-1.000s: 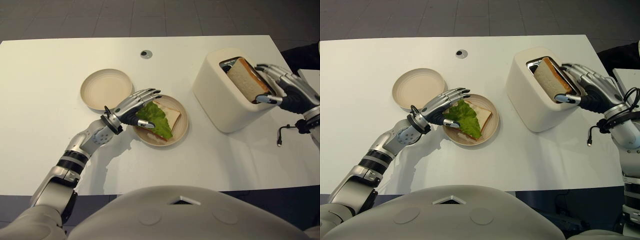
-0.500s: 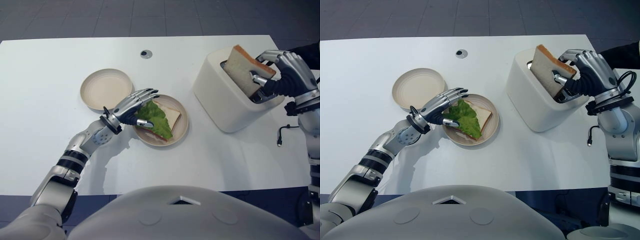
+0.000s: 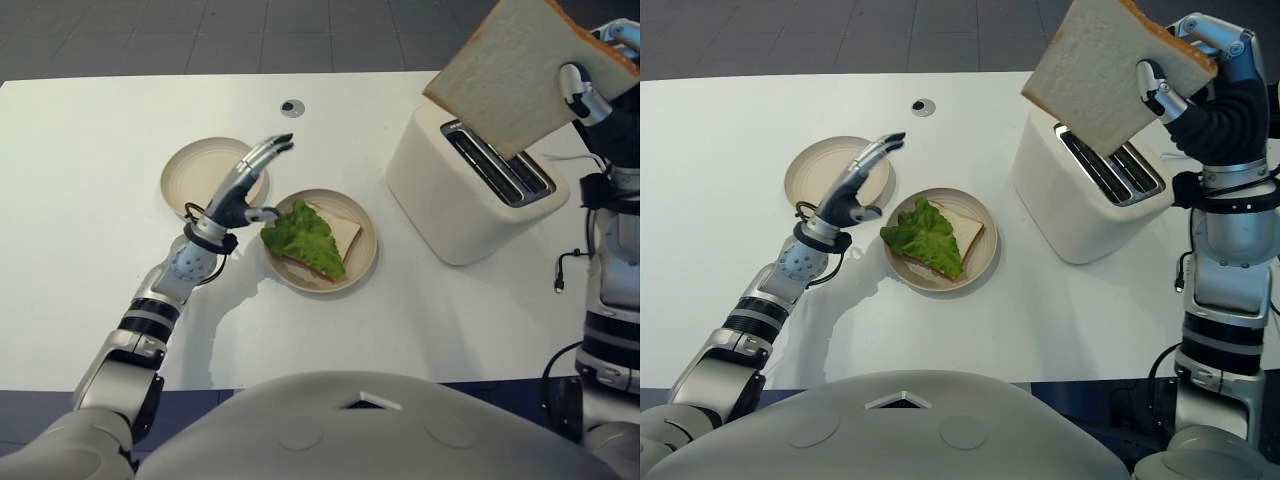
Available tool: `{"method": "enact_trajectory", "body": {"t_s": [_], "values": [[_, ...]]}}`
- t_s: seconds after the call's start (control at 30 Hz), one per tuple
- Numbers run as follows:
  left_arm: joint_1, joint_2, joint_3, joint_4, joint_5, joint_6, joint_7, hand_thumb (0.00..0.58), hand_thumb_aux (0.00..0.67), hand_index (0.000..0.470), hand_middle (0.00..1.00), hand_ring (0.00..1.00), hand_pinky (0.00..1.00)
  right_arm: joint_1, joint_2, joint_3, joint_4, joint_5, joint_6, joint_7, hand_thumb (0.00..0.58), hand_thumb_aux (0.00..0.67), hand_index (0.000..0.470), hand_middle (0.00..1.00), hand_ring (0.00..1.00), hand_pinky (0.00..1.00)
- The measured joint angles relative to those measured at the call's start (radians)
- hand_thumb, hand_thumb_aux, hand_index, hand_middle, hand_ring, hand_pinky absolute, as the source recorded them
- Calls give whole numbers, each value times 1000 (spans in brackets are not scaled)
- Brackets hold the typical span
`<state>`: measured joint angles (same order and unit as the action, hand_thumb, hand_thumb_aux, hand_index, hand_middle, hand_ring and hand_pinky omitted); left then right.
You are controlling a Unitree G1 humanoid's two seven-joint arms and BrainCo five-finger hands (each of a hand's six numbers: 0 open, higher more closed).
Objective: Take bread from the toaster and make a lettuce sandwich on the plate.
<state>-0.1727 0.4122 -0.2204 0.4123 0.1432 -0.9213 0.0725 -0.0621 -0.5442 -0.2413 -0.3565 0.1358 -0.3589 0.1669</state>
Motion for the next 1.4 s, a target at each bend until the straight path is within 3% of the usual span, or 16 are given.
{"method": "enact_trajectory", "body": {"t_s": [0.2, 0.37, 0.57, 0.77, 0.97, 1.03, 1.07, 1.13, 1.17, 1.2, 1.23, 1.27, 1.3, 1.33, 1.37, 1.4], "values": [[26, -23, 56, -45, -261, -6, -154, 0, 0, 0, 0, 0, 0, 124, 211, 272, -5, 20, 95, 38, 580, 670, 470, 1000, 1000, 1000], [37, -39, 87, -79, -337, -1, -263, 0, 0, 0, 0, 0, 0, 168, 324, 432, 194, -81, 102, 48, 580, 670, 470, 1000, 1000, 1000], [62, -64, 89, -95, -346, -9, -368, 0, 0, 0, 0, 0, 0, 122, 367, 476, 476, -190, 43, 42, 580, 670, 470, 1000, 1000, 1000], [66, -70, 83, -99, -307, -32, -440, 0, 0, 0, 0, 0, 0, 56, 357, 504, 621, -304, -28, 23, 580, 670, 470, 1000, 1000, 1000], [160, 45, -123, -88, -178, 6, -704, 0, 0, 0, 0, 0, 0, 19, 325, 520, 686, -470, -90, -84, 580, 670, 470, 957, 957, 957], [154, 51, -134, -65, -142, 14, -711, 0, 0, 0, 0, 0, 0, 16, 323, 524, 696, -506, -93, -106, 580, 670, 470, 953, 953, 953], [138, 54, -139, -49, -110, 15, -710, 0, 0, 0, 0, 0, 0, 16, 321, 525, 704, -528, -93, -120, 579, 638, 448, 945, 945, 945], [121, 55, -149, -26, -65, 15, -696, 0, 0, 0, 0, 0, 0, 16, 321, 526, 709, -534, -93, -132, 521, 457, 321, 933, 933, 933], [114, 55, -152, -19, -46, 14, -685, 0, 0, 0, 0, 0, 0, 15, 321, 526, 711, -540, -93, -137, 179, 113, 79, 918, 918, 918], [102, 53, -160, -6, -25, 13, -665, 0, 0, 0, 0, 0, 0, 15, 320, 525, 714, -551, -93, -147, 0, 0, 0, 886, 886, 886], [95, 53, -165, -1, -11, 13, -656, 0, 0, 0, 0, 0, 0, 15, 318, 525, 717, -553, -92, -153, 0, 0, 0, 878, 878, 878], [91, 52, -169, 4, -6, 13, -651, 40, 24, 17, 0, 0, 0, 16, 317, 523, 717, -553, -92, -157, 0, 0, 0, 867, 867, 867], [90, 48, -175, 8, -6, 11, -643, 112, 68, 48, 0, 0, 0, 16, 320, 517, 717, -553, -91, -169, 0, 0, 0, 780, 780, 780], [89, 46, -179, 9, -6, 11, -639, 79, 47, 33, 0, 0, 0, 17, 324, 511, 717, -553, -91, -181, 0, 0, 0, 616, 616, 616], [88, 45, -186, 9, -6, 11, -634, 0, 0, 0, 0, 0, 0, 20, 331, 501, 710, -551, -87, -199, 0, 0, 0, 427, 427, 427], [87, 44, -190, 11, -6, 10, -629, 0, 0, 0, 0, 0, 0, 24, 338, 485, 703, -551, -86, -214, 0, 0, 0, 361, 361, 361]]}}
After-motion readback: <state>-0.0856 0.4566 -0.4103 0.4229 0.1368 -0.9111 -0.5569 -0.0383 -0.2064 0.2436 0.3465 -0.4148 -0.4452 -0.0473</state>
